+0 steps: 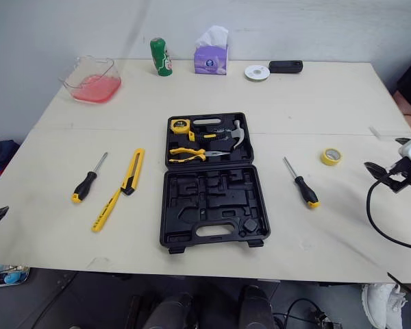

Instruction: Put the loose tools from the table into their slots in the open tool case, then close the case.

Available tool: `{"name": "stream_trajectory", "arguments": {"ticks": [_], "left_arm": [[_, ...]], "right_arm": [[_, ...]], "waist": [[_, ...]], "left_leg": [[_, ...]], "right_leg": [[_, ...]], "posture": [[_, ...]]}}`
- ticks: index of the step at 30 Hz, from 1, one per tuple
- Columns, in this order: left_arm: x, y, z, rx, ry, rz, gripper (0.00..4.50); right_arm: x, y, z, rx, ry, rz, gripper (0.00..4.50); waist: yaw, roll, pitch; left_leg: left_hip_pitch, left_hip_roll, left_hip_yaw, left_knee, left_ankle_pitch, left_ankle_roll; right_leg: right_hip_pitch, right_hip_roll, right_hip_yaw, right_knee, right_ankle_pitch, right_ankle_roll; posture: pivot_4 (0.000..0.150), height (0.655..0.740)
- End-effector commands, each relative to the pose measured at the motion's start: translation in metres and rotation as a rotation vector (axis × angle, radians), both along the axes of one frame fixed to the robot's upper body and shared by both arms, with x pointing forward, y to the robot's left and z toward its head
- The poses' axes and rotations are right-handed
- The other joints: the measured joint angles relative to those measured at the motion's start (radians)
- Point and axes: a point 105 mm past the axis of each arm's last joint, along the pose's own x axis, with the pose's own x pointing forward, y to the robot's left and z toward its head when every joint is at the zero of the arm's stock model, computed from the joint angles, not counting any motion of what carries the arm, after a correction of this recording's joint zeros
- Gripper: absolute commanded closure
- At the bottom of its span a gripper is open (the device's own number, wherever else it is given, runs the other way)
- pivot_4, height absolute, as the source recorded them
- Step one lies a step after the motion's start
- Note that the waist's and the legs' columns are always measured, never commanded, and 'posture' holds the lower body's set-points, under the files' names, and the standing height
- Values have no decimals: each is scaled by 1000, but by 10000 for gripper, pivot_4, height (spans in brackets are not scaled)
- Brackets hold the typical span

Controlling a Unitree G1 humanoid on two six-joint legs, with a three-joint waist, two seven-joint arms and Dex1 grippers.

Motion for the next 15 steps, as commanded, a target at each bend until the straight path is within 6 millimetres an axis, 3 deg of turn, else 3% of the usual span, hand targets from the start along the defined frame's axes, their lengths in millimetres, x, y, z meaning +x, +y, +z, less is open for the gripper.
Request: {"name": "stream_trajectory", "arguments": {"ticks": [1,3,12,15], "left_arm": [[8,-14,11,4,-35,-56,328],[12,-24,14,-6,-32,-94,328],[49,-106,27,4,-34,-334,328],[64,-121,28,4,-32,-342,328]], "right_arm": [[-1,9,14,19,-46,56,0],[0,15,14,31,-44,80,0],[16,92,11,80,40,354,0],[19,106,6,94,86,398,0]], "waist": [[0,0,0],[0,0,0],[2,0,0],[4,0,0]], "left_leg": [[0,0,0,0,0,0],[0,0,0,0,0,0],[0,1,0,2,-1,0],[-1,1,0,4,-1,0]], "right_leg": [[0,0,0,0,0,0],[0,0,0,0,0,0],[0,1,0,1,0,0],[0,3,0,1,0,0]], "posture": [[1500,7400],[1500,7400],[1500,7400],[1500,7400]]}}
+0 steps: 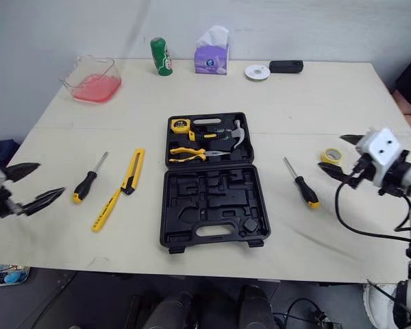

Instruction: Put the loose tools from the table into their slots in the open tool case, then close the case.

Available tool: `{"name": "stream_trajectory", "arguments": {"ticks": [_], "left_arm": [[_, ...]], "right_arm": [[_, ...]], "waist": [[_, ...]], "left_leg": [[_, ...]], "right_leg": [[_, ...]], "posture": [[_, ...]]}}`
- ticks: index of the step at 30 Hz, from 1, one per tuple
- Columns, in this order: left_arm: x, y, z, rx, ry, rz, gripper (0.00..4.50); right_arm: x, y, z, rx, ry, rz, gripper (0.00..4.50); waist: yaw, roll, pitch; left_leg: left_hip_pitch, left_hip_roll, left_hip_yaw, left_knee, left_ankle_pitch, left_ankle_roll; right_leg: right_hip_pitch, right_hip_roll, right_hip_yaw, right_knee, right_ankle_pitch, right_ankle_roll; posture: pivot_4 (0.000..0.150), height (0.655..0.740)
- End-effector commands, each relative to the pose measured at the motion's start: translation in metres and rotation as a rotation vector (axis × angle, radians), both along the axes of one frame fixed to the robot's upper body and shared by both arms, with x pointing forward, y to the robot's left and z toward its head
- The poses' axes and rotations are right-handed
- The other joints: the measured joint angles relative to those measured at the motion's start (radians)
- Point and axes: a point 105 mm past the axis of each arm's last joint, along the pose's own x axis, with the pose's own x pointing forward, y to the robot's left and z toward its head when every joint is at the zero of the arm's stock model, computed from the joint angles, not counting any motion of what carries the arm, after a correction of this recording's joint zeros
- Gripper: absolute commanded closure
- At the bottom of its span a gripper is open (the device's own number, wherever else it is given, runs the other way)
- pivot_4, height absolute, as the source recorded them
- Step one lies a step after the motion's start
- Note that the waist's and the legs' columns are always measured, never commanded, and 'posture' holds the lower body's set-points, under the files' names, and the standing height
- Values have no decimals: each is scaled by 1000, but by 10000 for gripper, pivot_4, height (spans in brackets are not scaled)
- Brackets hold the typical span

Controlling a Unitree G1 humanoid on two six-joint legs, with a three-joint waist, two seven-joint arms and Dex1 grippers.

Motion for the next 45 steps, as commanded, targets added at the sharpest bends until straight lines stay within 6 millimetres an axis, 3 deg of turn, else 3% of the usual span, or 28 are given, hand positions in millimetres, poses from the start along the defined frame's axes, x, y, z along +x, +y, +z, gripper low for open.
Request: {"name": "stream_trajectory", "arguments": {"ticks": [1,4,6,8,11,14,18,23,26,38,45], "left_arm": [[12,-12,9,16,-18,6,328],[21,-31,5,-18,16,-27,328],[26,-45,2,-27,46,-48,5909],[30,-55,1,-35,59,-62,12969],[41,-75,-3,-47,73,-103,28819],[53,-87,-5,-47,81,-122,43392],[68,-105,-6,-59,94,-147,44684],[90,-131,-20,-66,127,-144,44684],[95,-145,-30,-70,175,-156,44684],[100,-163,-58,-104,319,-165,44684],[113,-175,-59,-71,311,-195,44684]], "right_arm": [[1,12,9,7,4,51,0],[4,24,4,8,24,89,0],[7,31,-1,-4,39,108,5734],[9,35,-5,-13,41,119,13605],[15,47,-10,-27,39,147,31069],[21,55,-15,-48,42,162,45000],[31,65,-18,-64,41,165,45000],[41,83,-32,-155,62,181,45000],[48,94,-29,-113,57,178,45000],[51,112,-42,-162,74,210,45000],[51,127,-47,-129,91,239,45000]], "waist": [[1,0,0],[1,0,0],[1,0,0],[1,0,0],[0,0,0],[0,0,0],[1,-1,0],[0,-1,0],[-1,-1,0],[0,-1,0],[2,-1,0]], "left_leg": [[0,0,0,0,0,0],[0,0,0,0,0,0],[0,0,0,0,0,0],[0,0,0,2,0,0],[0,1,0,2,0,0],[-1,1,0,4,-1,-1],[-2,3,-1,6,-1,-1],[-3,3,-1,7,-1,-2],[-4,3,-1,8,-1,-2],[-6,4,-3,10,-1,-2],[-6,4,-3,11,-1,-2]], "right_leg": [[0,0,0,0,0,0],[0,1,0,0,0,0],[0,1,0,0,0,0],[0,2,0,0,0,0],[0,3,1,1,0,0],[0,4,1,1,0,0],[0,5,0,1,0,0],[0,6,0,2,0,0],[-1,6,0,2,0,0],[-1,7,1,2,0,0],[-1,8,1,2,0,0]], "posture": [[1500,7400],[1500,7400],[1500,7400],[1500,7400],[1500,7400],[1500,7400],[1500,7400],[1500,7400],[1500,7400],[1500,7400],[1500,7400]]}}
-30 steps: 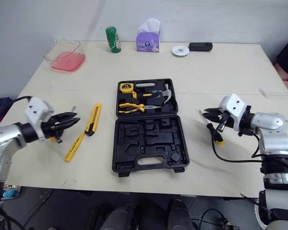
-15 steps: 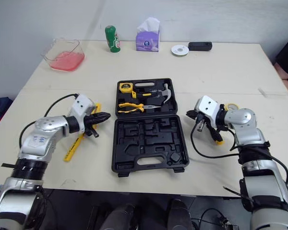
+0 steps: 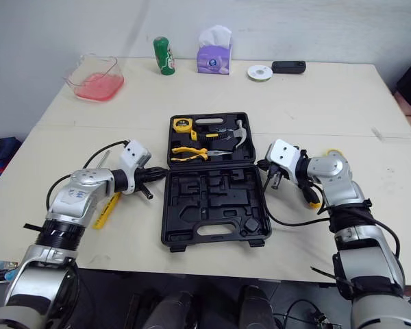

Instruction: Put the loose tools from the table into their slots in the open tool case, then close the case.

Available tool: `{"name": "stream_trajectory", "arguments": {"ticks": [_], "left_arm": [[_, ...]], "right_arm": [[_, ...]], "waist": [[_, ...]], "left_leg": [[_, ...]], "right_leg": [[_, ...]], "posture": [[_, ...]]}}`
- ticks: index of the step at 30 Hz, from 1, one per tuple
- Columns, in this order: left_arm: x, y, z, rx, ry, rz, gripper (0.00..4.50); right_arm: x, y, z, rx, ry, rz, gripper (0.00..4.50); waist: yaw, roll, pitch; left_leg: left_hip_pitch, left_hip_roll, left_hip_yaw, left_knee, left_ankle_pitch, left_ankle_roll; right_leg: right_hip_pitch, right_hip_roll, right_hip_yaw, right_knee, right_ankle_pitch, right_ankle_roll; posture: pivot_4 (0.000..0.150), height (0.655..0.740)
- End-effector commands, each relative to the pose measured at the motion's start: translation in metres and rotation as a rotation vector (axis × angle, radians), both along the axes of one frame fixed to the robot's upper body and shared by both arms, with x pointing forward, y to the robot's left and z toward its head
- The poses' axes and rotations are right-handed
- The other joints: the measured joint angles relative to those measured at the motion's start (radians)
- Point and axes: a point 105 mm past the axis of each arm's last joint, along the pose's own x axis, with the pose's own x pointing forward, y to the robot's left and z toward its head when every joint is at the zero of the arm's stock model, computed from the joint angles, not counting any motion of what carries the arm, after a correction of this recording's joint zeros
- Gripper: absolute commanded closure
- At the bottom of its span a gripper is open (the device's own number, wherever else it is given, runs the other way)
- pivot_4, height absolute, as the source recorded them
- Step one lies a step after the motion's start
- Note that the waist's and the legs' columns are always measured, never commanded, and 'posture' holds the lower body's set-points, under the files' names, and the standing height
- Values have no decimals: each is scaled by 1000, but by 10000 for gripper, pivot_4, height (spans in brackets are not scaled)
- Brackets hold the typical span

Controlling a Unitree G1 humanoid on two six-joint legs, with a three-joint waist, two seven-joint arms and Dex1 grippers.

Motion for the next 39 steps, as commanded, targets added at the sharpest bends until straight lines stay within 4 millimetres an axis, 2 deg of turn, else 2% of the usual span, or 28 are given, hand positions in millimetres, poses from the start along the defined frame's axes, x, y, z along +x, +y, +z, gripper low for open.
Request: {"name": "stream_trajectory", "arguments": {"ticks": [1,11,16,25,30,39], "left_arm": [[6,-5,3,36,-22,-31,44684],[-1,-31,1,23,-29,-149,44684],[-7,-42,-2,36,-15,-197,44684],[-26,-60,2,39,-13,-285,44684],[-32,-65,-5,40,4,-290,44684],[-42,-58,-19,52,23,-285,44684]], "right_arm": [[1,10,6,33,-11,28,45000],[-13,19,-2,23,20,98,45000],[-24,15,-4,12,43,112,45000],[-49,-4,-6,4,81,69,45000],[-63,-8,-11,4,123,67,45000],[-68,-14,-14,-5,129,22,45000]], "waist": [[-1,0,0],[2,0,0],[19,0,0],[38,-1,0],[47,-1,0],[47,-1,-1]], "left_leg": [[0,0,0,0,0,0],[0,0,0,0,0,0],[0,0,0,0,0,0],[-4,0,-2,1,0,0],[-6,0,-5,2,0,0],[-6,0,-5,2,0,0]], "right_leg": [[0,0,0,0,0,0],[0,2,0,0,0,0],[0,2,0,0,0,0],[0,2,0,-2,0,0],[-1,2,0,-4,0,0],[0,2,0,-4,0,0]], "posture": [[1500,7400],[1500,7400],[1500,7400],[1500,7400],[1500,7400],[1500,7400]]}}
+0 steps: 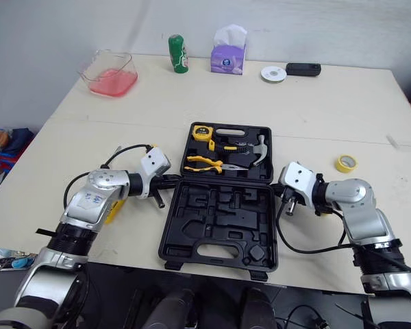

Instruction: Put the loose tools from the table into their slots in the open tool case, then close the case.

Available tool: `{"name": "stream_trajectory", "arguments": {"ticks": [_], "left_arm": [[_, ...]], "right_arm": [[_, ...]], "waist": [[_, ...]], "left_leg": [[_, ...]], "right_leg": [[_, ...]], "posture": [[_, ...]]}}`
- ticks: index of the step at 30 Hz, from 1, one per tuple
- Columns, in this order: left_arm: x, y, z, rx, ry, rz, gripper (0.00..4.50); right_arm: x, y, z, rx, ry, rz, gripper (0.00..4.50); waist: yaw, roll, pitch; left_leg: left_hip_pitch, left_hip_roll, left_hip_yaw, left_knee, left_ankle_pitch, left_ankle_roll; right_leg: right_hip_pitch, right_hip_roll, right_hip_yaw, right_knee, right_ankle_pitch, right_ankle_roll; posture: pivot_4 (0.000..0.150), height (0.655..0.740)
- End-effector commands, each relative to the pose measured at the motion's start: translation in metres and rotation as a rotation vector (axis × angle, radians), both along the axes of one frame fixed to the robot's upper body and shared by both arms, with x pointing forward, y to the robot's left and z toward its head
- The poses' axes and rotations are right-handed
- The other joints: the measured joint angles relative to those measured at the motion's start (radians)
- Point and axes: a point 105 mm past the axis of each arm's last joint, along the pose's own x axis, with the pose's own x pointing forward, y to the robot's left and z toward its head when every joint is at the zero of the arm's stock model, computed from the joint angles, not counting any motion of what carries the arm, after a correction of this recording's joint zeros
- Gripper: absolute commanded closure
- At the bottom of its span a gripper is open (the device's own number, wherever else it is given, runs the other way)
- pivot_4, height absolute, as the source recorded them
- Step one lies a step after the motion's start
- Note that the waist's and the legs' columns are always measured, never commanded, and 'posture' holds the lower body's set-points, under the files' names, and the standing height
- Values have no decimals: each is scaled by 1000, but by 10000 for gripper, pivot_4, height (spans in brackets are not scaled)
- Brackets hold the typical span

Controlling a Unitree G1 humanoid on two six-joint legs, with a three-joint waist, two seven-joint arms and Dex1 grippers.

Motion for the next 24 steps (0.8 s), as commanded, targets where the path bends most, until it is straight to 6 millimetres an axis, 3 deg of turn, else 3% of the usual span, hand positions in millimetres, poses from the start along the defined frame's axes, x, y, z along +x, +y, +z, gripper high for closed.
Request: {"name": "stream_trajectory", "arguments": {"ticks": [1,11,16,24], "left_arm": [[-15,-16,-12,-7,36,-81,44684],[-7,-6,-3,-13,-14,-21,44684],[-9,2,6,13,-46,-18,44684],[-19,31,36,27,-170,32,44684]], "right_arm": [[-5,10,4,8,-15,52,45000],[-7,4,-2,-1,-4,39,45000],[-3,-9,1,-20,-32,-4,45000],[-13,-23,27,9,-120,46,45000]], "waist": [[0,0,0],[1,0,0],[0,0,0],[-1,0,0]], "left_leg": [[0,0,0,0,0,0],[0,0,0,0,0,0],[0,0,0,0,0,0],[-1,0,-1,1,0,0]], "right_leg": [[0,0,0,0,0,0],[0,0,0,0,0,0],[0,0,0,0,0,0],[0,0,0,0,0,0]], "posture": [[1500,7400],[1500,7400],[1500,7400],[1500,7400]]}}
